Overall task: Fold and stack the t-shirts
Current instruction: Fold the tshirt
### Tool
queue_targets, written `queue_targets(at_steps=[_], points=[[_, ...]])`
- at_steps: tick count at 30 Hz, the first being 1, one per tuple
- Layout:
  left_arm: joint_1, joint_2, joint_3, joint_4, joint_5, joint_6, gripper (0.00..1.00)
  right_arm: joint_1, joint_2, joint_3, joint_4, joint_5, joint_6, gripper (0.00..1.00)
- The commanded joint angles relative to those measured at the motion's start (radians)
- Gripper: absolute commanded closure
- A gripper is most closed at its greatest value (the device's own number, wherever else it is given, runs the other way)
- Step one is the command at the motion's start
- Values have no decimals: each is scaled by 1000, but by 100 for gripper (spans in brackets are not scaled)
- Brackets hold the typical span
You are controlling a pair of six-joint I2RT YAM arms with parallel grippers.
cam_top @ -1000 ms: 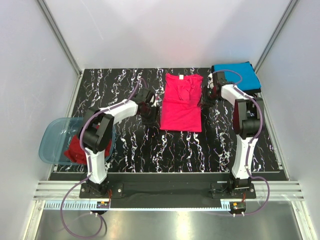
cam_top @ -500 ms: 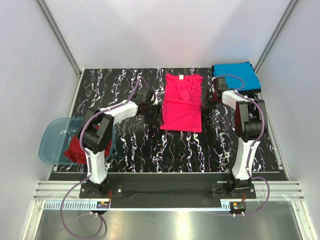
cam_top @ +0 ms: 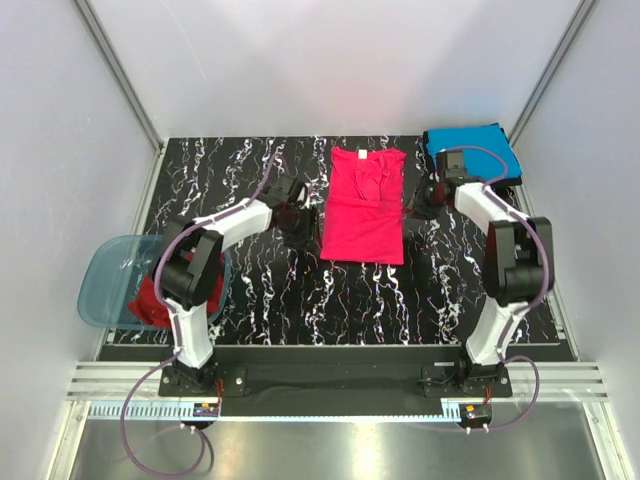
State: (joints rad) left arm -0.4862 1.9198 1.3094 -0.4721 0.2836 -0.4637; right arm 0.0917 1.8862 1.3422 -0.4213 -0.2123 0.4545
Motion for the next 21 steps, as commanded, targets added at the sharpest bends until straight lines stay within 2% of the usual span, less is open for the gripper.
queue_targets(at_steps=[1,7,14,21], points=[[26,-97,-5,27,61,-33,47,-3,-137,-95,-59,-68,122,60],[23,-128,-111,191,161,-140,42,-1,-248,-326,-19,-124,204,57],[-8,-107,-160,219,111,-165,41,16,-325,-471,91,-137,253,50],[-14,-107,-228,271,51,-217,40,66,-354,-583,222,-90,320,49]])
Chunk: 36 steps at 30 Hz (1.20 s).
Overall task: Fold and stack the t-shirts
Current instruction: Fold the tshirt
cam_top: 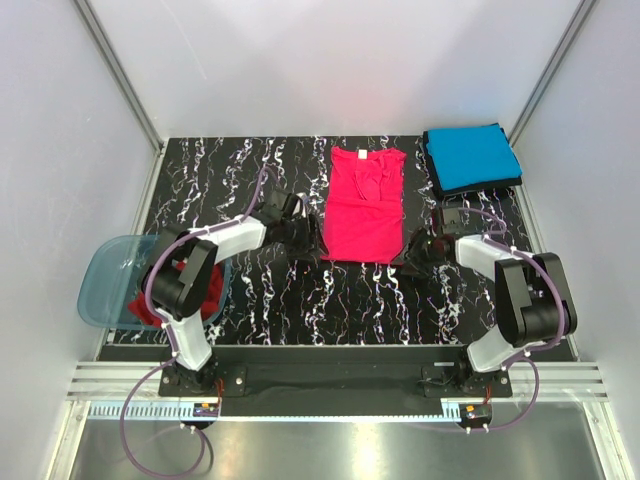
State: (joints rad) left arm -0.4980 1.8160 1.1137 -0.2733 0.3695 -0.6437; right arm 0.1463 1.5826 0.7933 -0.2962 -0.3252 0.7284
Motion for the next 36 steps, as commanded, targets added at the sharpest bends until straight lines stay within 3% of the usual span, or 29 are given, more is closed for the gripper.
queue_targets(at_steps=[1,9,14,16,17,18,20,36], points=[[-2,-1,-43,100,-37,-49,40,12,-56,-58,110,38,49,49],[-10,46,-54,158,-37,-82,40,12,-46,-105,204,86,78,50],[-17,78,-49,164,-38,-88,44,12,-12,-118,224,115,91,61],[-17,91,-45,166,-46,-91,56,12,-10,-127,227,127,88,71],[-17,100,-38,166,-52,-94,63,12,-15,-128,229,130,80,87],[-19,103,-34,166,-53,-99,83,12,-22,-129,229,132,78,94],[-20,82,-34,167,-58,-99,99,12,-55,-124,197,130,74,100],[-131,-322,-133,7,-202,-79,100,13,-521,-207,-107,97,80,100]])
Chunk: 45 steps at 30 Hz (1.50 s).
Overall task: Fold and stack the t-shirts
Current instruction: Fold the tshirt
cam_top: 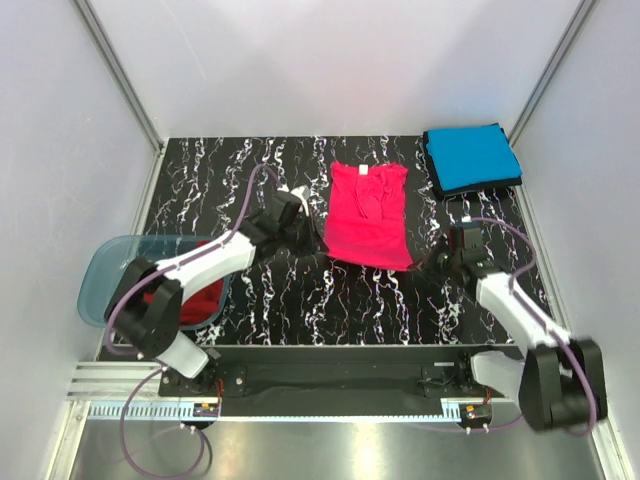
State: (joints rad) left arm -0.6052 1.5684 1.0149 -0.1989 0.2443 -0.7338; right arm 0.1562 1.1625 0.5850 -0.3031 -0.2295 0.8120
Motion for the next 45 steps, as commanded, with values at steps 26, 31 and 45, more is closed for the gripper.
queue_targets(at_steps=[26,31,45], points=[[39,97,362,-206,-44,119,100,3,119,464,-173,53,-189,100],[103,292,579,-209,15,136,100,-27,336,675,-157,27,-234,100],[197,726,930,105,156,117,100,-81,836,1047,-123,70,-247,100]])
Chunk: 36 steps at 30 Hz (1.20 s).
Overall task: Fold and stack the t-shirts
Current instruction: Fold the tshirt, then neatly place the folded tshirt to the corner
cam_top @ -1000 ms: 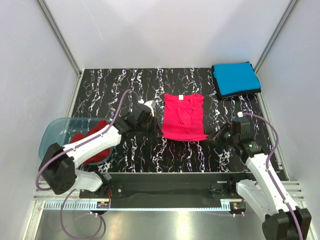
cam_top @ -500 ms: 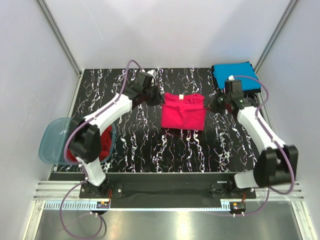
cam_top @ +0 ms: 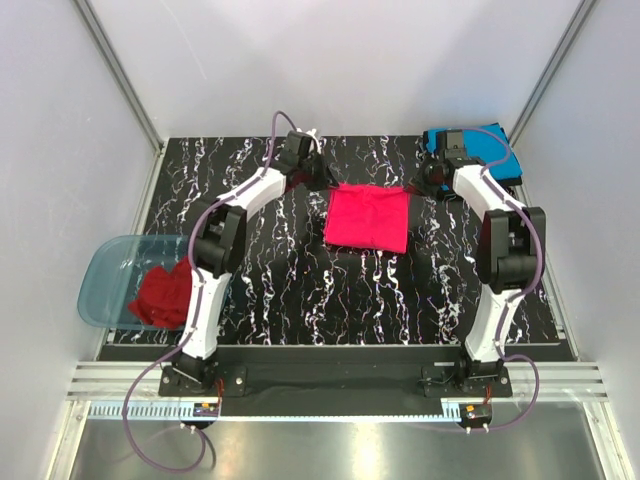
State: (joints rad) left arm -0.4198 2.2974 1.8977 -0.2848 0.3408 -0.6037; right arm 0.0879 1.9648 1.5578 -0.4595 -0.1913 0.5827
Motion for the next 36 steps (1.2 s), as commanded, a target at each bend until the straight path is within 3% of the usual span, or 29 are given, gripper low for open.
queue_targets(at_steps=[1,6,7,9,14,18,23,28,31,36], points=[[15,29,58,238,61,-21,98,-16,51,97,38,36,-18,100],[18,184,226,269,90,-50,96,-31,152,180,48,26,-24,98],[22,201,250,272,102,-59,82,-34,170,194,50,35,-26,86],[32,212,282,244,99,-54,77,-40,186,221,55,21,-40,63],[50,65,147,181,-44,63,55,-62,128,243,38,-29,-147,51],[47,-91,34,162,-79,130,54,-65,65,194,-33,-91,-178,53],[21,-104,-29,179,51,125,54,-66,49,113,-31,-180,-184,54],[-7,12,71,202,235,140,54,-66,123,134,-31,-197,-247,60],[-7,95,144,199,235,117,54,-66,196,188,-30,-261,-256,67],[1,224,254,216,202,91,53,-68,284,267,-25,-249,-264,69]])
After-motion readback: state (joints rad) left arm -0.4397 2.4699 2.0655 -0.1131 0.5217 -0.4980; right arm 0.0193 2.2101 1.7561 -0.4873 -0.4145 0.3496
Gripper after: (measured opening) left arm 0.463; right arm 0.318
